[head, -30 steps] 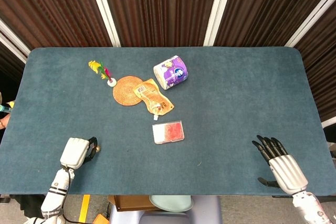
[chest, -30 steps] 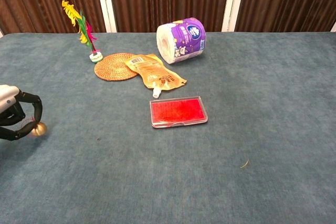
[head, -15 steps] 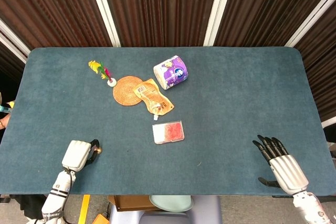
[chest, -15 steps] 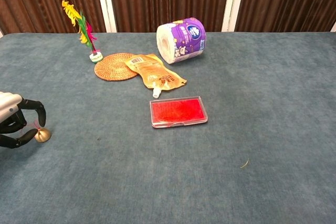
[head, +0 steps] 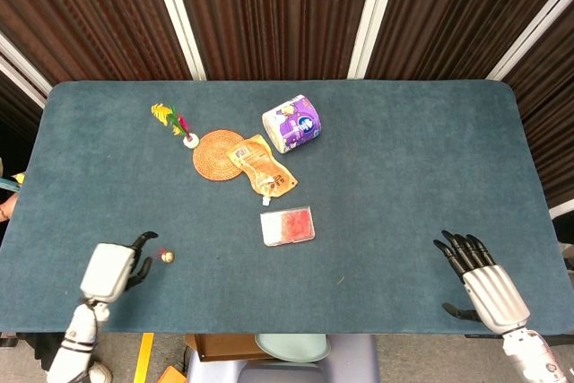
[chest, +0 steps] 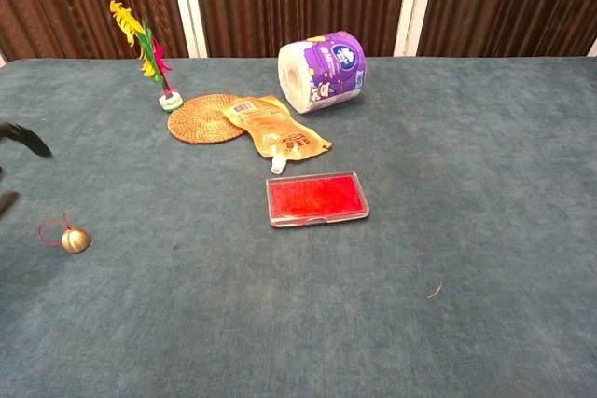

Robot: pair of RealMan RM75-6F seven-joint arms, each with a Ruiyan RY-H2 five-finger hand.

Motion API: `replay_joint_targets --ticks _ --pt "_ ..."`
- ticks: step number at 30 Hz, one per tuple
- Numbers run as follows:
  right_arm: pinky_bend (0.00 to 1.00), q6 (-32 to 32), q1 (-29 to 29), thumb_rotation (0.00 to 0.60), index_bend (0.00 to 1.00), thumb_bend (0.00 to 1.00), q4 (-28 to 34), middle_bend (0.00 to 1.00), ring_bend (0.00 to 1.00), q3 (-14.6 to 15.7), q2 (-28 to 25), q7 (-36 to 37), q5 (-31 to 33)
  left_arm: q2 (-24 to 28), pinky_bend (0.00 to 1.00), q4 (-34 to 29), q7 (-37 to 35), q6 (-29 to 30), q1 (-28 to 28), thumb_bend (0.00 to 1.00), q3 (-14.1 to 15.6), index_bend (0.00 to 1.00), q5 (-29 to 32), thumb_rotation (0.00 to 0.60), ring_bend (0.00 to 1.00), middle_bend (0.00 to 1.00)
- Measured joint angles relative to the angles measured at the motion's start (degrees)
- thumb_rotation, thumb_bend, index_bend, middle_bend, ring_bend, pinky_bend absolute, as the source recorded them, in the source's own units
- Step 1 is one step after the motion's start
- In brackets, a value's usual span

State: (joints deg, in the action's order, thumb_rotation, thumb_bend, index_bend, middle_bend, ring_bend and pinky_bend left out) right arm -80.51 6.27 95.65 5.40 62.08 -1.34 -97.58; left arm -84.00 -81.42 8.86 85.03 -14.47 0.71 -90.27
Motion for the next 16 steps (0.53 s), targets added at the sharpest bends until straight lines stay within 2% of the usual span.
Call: replay_joint_targets --ticks 1,3,6,11,13,16 --pt "0.00 0.0 -0.1 0.600 0.00 0.18 0.0 0.00 0.00 0.0 0.0 -0.1 0.1 1.5 0.15 -1.2 -0.5 1.3 0.7 0.42 0.4 0.11 -0.5 0.600 0.04 0.09" --pt "0.00 -0.1 -0.1 0.600 0.00 0.18 0.1 0.00 0.00 -0.1 0.0 -0.5 0.4 5.5 0.07 -4.1 -1.4 3.5 2.4 0.41 1.7 0.08 -2.0 0.600 0.00 0.02" --pt "0.00 -0.1 -0.3 0.600 0.00 0.18 0.2 0.00 0.00 -0.4 0.1 -1.8 1.0 10.8 0.03 -7.3 -3.4 7.8 5.8 0.41 4.0 0.07 -4.2 0.600 0.00 0.00" --pt "0.00 -0.1 -0.5 0.600 0.00 0.18 0.4 0.00 0.00 -1.0 0.9 -3.9 1.8 14.9 0.01 -10.1 -6.3 15.5 12.3 0.40 6.4 0.00 -4.5 0.600 0.00 0.00" --pt "0.00 0.1 -0.5 0.600 0.00 0.18 0.6 0.00 0.00 -0.9 1.1 -4.3 1.8 16.2 0.01 -11.0 -6.5 15.0 12.5 0.40 6.9 0.00 -3.9 0.600 0.00 0.00" --pt "0.00 0.2 -0.5 0.600 0.00 0.18 0.6 0.00 0.00 -0.9 1.2 -4.6 1.7 18.3 0.01 -12.7 -6.2 11.1 12.4 0.40 7.3 0.00 -2.2 0.600 0.00 0.00"
